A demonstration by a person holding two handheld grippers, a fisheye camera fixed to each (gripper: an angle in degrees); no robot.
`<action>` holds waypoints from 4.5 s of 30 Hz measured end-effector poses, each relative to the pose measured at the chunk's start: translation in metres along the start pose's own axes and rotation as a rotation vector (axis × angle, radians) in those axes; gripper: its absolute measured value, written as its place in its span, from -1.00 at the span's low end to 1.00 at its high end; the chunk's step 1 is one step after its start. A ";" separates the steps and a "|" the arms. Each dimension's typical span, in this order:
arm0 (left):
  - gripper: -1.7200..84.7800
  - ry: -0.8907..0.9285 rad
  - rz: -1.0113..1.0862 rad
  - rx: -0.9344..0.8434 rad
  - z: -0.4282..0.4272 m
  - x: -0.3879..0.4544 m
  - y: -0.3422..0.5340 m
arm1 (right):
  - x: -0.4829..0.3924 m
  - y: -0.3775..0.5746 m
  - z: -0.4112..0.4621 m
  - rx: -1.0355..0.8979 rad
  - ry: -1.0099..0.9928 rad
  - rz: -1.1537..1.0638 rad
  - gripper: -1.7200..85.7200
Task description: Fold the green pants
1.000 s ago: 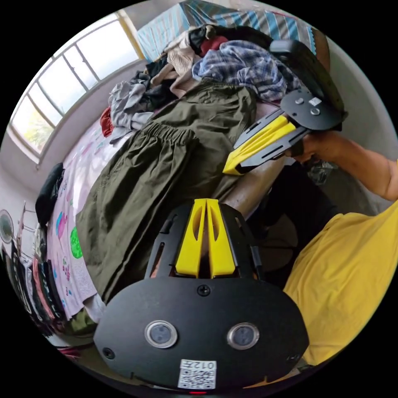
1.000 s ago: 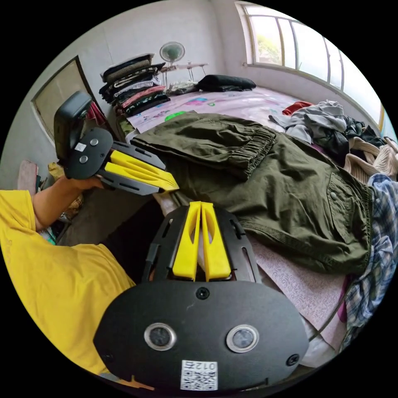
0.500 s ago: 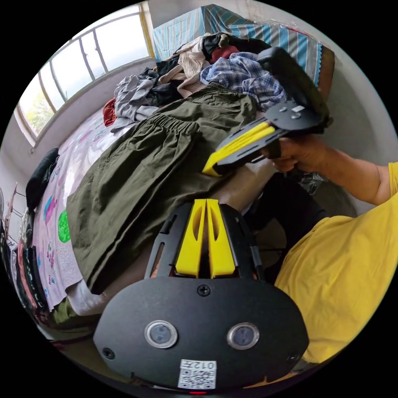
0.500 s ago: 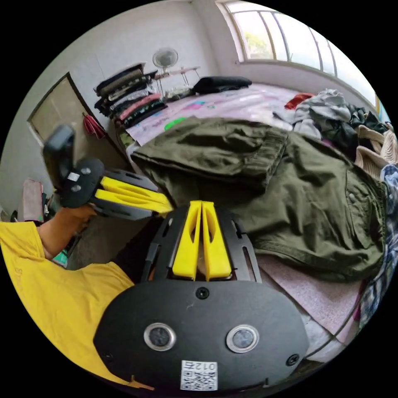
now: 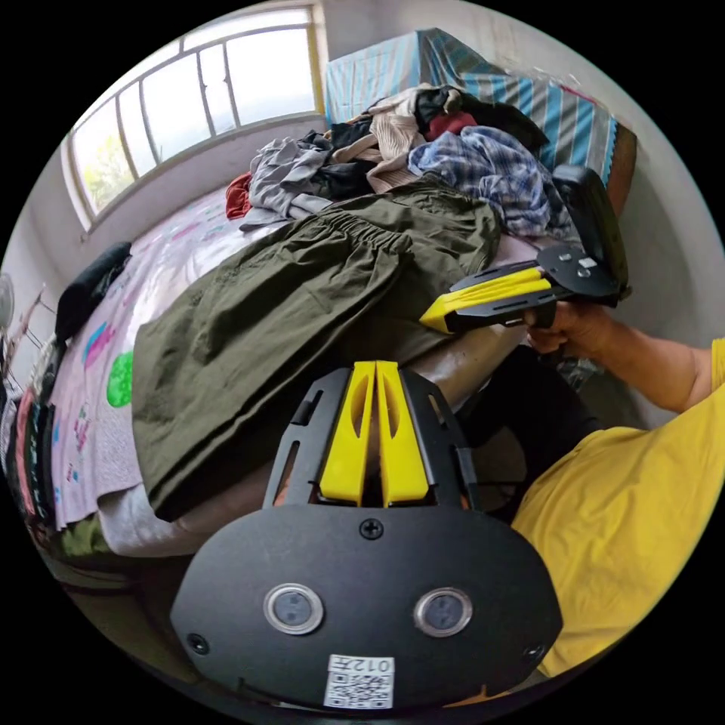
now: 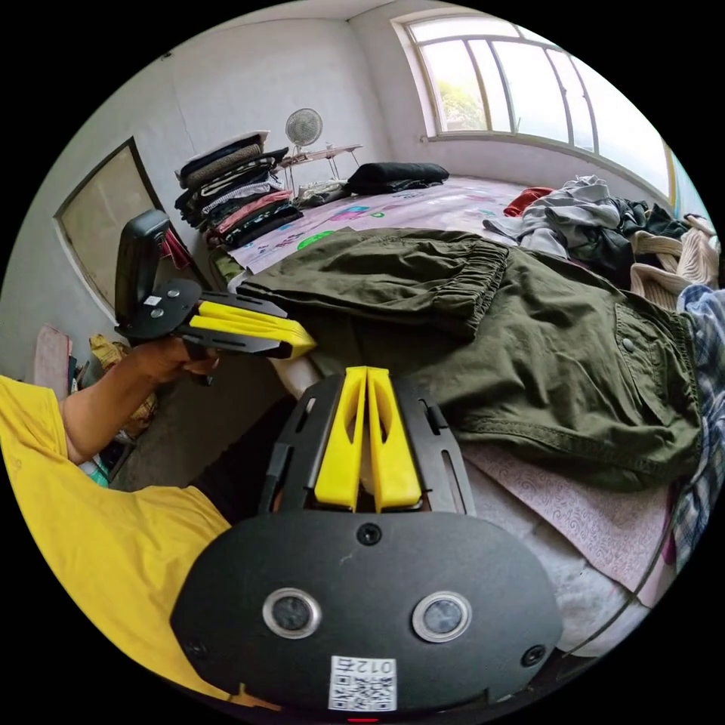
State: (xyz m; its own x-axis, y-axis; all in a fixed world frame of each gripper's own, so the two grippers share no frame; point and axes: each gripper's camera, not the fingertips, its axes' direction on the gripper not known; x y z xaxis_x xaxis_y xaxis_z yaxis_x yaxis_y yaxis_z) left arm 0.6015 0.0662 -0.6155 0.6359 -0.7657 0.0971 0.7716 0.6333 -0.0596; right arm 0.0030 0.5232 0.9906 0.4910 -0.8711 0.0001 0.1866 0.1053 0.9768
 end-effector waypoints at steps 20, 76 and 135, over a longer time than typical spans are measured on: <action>-0.96 0.013 0.003 -0.011 0.005 -0.008 -0.006 | -0.009 -0.015 -0.022 -0.106 -0.045 0.018 -0.95; -0.96 -0.046 0.190 0.010 0.056 0.129 -0.114 | 0.089 -0.004 -0.099 -0.051 -0.028 0.088 -0.95; -0.95 0.114 0.066 -0.117 0.120 0.064 -0.293 | 0.244 -0.106 -0.100 -0.096 0.268 0.266 -0.96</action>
State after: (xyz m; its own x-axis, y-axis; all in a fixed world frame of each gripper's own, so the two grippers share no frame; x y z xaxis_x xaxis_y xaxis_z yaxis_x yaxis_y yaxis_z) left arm 0.4140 -0.1546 -0.4726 0.6777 -0.7349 -0.0235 0.7205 0.6701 -0.1784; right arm 0.1875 0.3476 0.8658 0.7354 -0.6527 0.1824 0.0953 0.3661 0.9257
